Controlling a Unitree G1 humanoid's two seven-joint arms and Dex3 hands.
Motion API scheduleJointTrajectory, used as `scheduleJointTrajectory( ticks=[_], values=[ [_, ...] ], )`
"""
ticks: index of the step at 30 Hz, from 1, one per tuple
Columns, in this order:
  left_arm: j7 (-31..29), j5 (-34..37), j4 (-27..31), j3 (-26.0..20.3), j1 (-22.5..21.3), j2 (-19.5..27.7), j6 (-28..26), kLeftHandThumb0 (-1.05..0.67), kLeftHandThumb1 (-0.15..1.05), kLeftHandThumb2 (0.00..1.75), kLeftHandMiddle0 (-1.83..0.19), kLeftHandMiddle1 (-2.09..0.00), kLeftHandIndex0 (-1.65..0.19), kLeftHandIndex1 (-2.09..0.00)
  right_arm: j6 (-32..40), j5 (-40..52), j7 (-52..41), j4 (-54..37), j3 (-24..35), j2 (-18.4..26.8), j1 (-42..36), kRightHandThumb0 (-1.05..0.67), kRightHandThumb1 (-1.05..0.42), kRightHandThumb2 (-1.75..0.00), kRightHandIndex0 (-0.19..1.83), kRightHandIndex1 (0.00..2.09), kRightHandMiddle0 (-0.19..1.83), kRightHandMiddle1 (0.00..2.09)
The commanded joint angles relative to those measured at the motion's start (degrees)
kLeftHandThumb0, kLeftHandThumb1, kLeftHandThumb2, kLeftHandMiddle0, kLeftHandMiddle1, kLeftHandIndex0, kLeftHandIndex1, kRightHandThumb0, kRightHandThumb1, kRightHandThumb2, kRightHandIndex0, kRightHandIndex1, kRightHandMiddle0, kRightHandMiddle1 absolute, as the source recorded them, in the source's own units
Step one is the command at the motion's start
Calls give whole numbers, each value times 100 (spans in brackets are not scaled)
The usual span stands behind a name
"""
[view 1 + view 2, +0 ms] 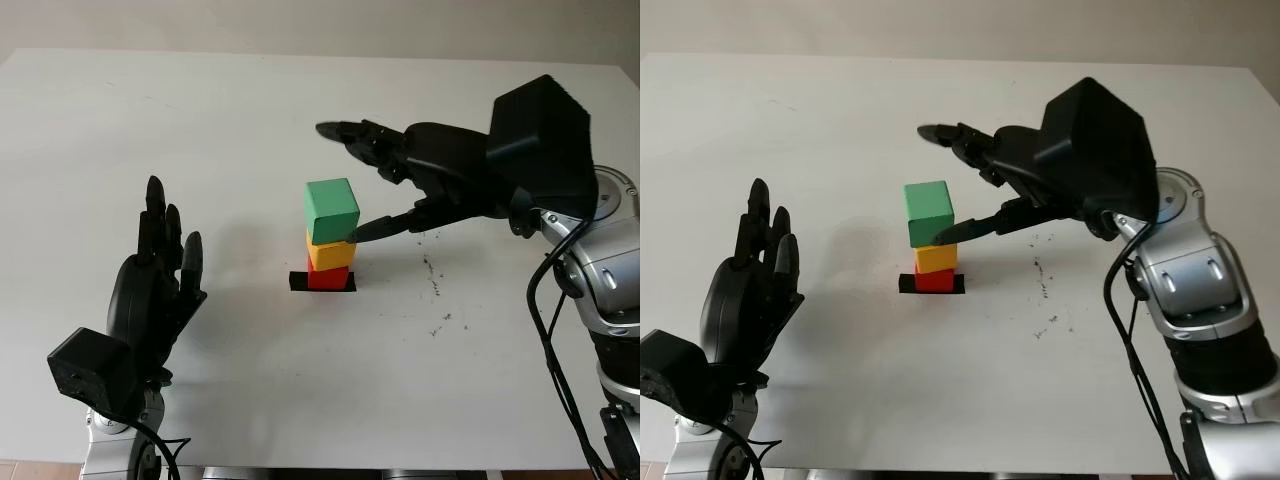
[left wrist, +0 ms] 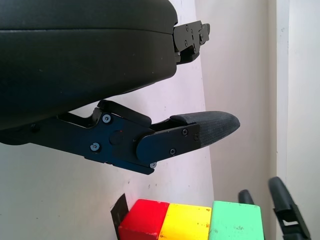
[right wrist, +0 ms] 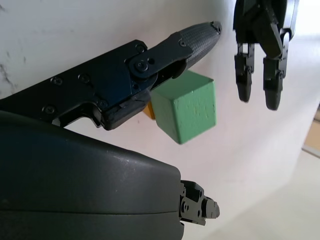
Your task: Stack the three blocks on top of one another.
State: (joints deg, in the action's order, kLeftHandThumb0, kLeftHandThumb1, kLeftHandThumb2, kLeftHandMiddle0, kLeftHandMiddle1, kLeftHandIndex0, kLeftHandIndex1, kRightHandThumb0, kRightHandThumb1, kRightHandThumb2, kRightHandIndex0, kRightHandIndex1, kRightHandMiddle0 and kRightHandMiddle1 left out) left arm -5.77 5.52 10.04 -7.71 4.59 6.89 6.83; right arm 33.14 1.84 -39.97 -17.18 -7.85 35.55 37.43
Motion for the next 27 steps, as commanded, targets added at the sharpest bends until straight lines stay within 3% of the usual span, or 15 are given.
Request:
scheduleJointTrajectory(
  ticks=[1,5,8,10,14,18,23,27],
  values=[
    [-21,9,-50,-20,-44,28,79,-69,105,61,17,-5,19,0,-275,-35,168,-85,200,-16,-129,-90,-88,-6,-19,0,-19,0],
    [-47,94,-79,-60,-57,13,95,-69,105,60,17,-6,19,0,-542,167,711,-27,693,-372,-359,-91,-97,-9,-19,0,-19,0],
    [-46,96,-37,-64,-42,29,61,-68,105,60,18,-5,19,0,-850,-160,1481,-2,812,-675,-813,-82,-104,-48,-19,0,-19,0],
    [-28,75,-28,-68,-44,30,60,-69,105,61,18,-5,19,0,-920,-375,1916,-59,815,-847,-1117,-74,-105,-60,-19,0,-19,0],
    [-133,112,-13,-105,-70,139,38,-68,105,63,19,-2,19,0,-789,-312,2609,-150,937,-1516,-1866,-62,-105,-65,-19,0,-19,0],
    [-245,265,-63,-178,-169,197,39,-67,105,67,19,0,19,0,-1082,31,3074,34,1164,-2218,-2335,-64,-105,-68,-19,0,-19,0],
    [-189,288,-145,-192,-285,145,-5,-67,105,67,19,0,19,0,-1137,221,3412,28,1224,-2689,-2564,-66,-105,-71,-19,0,-19,0],
    [-33,94,-86,-109,-334,117,-77,-69,105,66,19,-1,19,0,-1237,484,3808,-26,1280,-3285,-2875,-50,-105,-74,-19,0,-19,0]
  ],
)
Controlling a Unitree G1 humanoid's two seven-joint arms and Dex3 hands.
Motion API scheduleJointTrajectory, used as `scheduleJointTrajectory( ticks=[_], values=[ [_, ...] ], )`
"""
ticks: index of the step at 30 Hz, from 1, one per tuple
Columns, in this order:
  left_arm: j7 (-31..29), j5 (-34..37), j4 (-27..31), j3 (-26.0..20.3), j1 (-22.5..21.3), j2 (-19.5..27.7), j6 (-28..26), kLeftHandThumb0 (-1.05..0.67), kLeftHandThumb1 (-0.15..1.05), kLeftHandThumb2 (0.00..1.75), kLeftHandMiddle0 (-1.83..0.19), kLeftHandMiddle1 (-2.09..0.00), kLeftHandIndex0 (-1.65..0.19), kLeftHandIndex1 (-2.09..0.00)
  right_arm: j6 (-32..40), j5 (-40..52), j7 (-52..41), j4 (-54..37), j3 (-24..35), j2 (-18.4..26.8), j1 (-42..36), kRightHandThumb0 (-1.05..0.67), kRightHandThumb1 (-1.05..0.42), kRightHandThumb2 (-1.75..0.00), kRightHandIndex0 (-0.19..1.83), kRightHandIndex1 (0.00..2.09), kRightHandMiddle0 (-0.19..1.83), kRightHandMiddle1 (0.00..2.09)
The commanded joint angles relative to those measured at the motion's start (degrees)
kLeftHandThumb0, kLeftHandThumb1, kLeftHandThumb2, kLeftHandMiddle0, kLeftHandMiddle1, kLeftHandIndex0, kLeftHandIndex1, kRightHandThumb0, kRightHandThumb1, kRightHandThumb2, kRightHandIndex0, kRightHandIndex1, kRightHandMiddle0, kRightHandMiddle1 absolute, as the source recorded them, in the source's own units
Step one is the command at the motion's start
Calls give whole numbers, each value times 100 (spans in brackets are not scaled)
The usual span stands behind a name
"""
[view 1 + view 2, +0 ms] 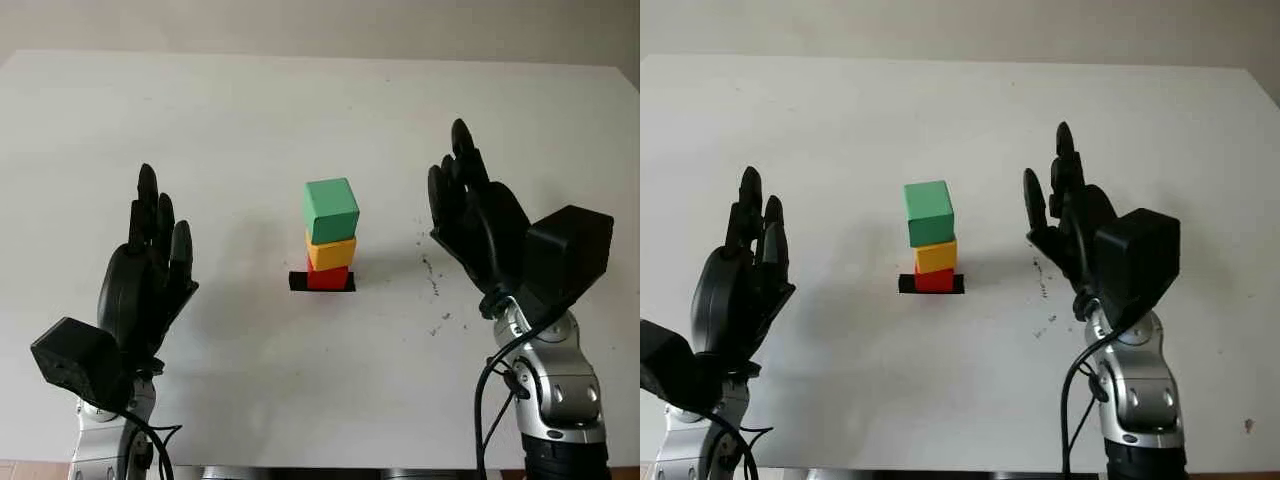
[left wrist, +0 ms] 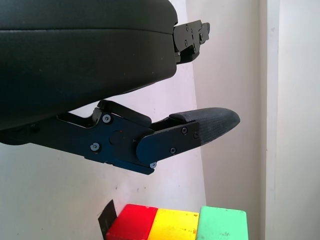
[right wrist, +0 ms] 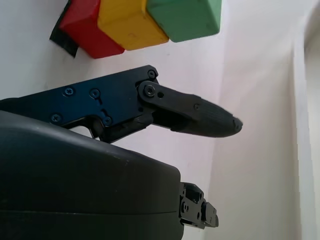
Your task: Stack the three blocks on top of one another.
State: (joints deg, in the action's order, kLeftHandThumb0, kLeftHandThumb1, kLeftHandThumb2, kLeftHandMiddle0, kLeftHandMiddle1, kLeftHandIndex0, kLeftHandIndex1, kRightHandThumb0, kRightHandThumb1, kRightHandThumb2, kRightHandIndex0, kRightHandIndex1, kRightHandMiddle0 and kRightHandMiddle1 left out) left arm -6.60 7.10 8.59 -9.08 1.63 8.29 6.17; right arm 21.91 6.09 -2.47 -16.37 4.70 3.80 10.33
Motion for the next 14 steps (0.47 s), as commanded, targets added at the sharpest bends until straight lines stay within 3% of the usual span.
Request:
scheduleJointTrajectory(
  ticks=[1,7,14],
  values=[
    [97,-116,67,38,-46,-29,-17,-70,105,65,18,-2,19,0,-161,58,89,-118,4,-158,-235,-47,-105,-75,-19,0,-19,0],
    [419,-98,-268,-47,-235,-262,161,-65,105,64,18,-4,19,0,-324,-67,183,-226,-178,-295,-737,-54,-105,-69,-19,0,-19,0],
    [164,123,-627,-69,-280,-240,448,-68,105,65,17,-5,19,0,-185,47,227,-597,-166,-355,-965,-58,-105,-66,-19,0,-19,0]
  ],
)
